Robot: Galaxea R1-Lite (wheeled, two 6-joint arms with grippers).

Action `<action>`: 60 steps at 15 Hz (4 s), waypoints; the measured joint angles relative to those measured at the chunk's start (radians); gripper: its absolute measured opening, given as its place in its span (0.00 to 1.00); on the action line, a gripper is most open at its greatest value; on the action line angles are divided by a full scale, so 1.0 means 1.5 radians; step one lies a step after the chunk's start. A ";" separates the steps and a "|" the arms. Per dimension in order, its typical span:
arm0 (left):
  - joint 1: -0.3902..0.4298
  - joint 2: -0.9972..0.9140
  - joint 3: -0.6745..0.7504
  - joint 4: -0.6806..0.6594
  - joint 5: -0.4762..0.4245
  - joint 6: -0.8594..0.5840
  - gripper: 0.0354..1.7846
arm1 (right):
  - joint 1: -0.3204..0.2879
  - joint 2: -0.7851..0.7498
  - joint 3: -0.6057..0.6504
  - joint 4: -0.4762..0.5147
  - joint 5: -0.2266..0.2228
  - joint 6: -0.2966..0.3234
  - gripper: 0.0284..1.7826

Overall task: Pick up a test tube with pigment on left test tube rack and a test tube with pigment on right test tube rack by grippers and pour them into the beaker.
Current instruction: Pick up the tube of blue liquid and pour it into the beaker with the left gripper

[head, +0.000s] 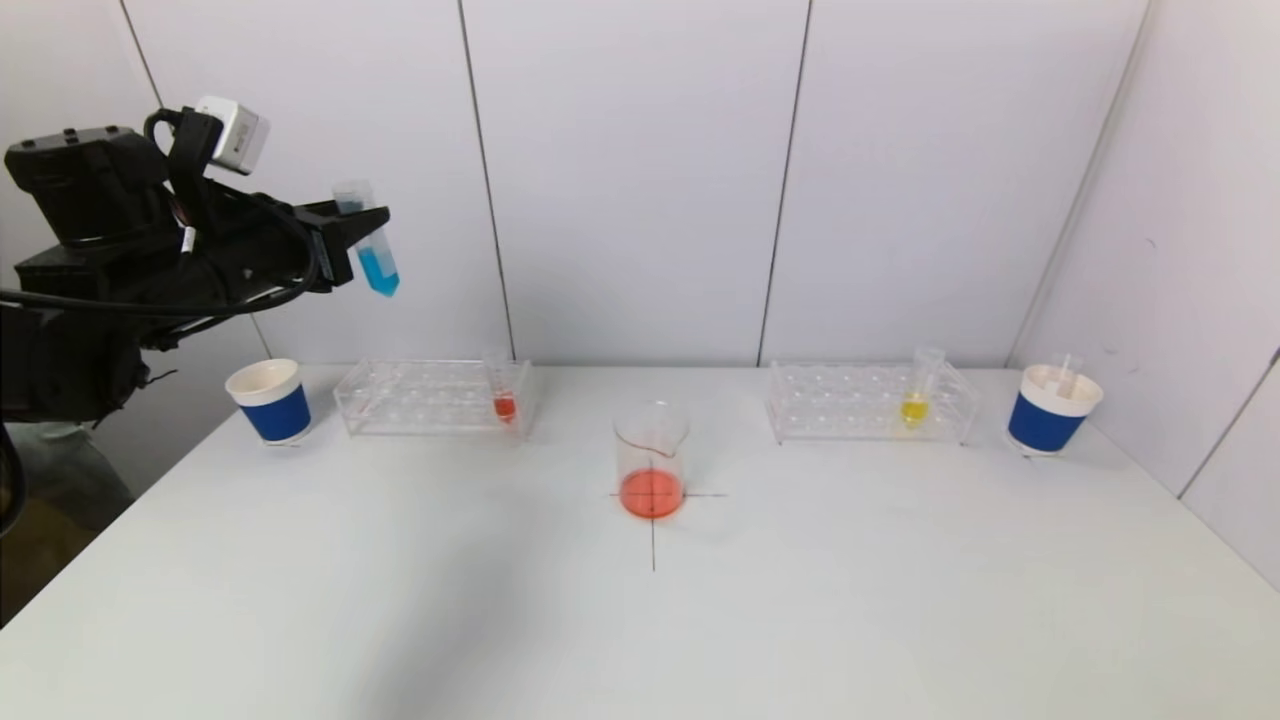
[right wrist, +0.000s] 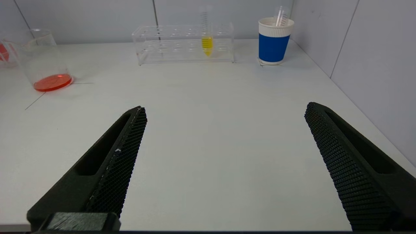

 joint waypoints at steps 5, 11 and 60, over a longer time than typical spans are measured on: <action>-0.102 -0.082 -0.008 0.098 0.026 0.015 0.24 | 0.000 0.000 0.000 0.000 0.000 0.000 0.99; -0.219 -0.105 -0.011 0.129 0.052 0.101 0.24 | 0.000 0.000 0.000 0.000 0.000 0.000 0.99; -0.317 0.224 -0.095 -0.030 -0.213 0.764 0.24 | 0.000 0.000 0.000 0.000 0.000 0.000 0.99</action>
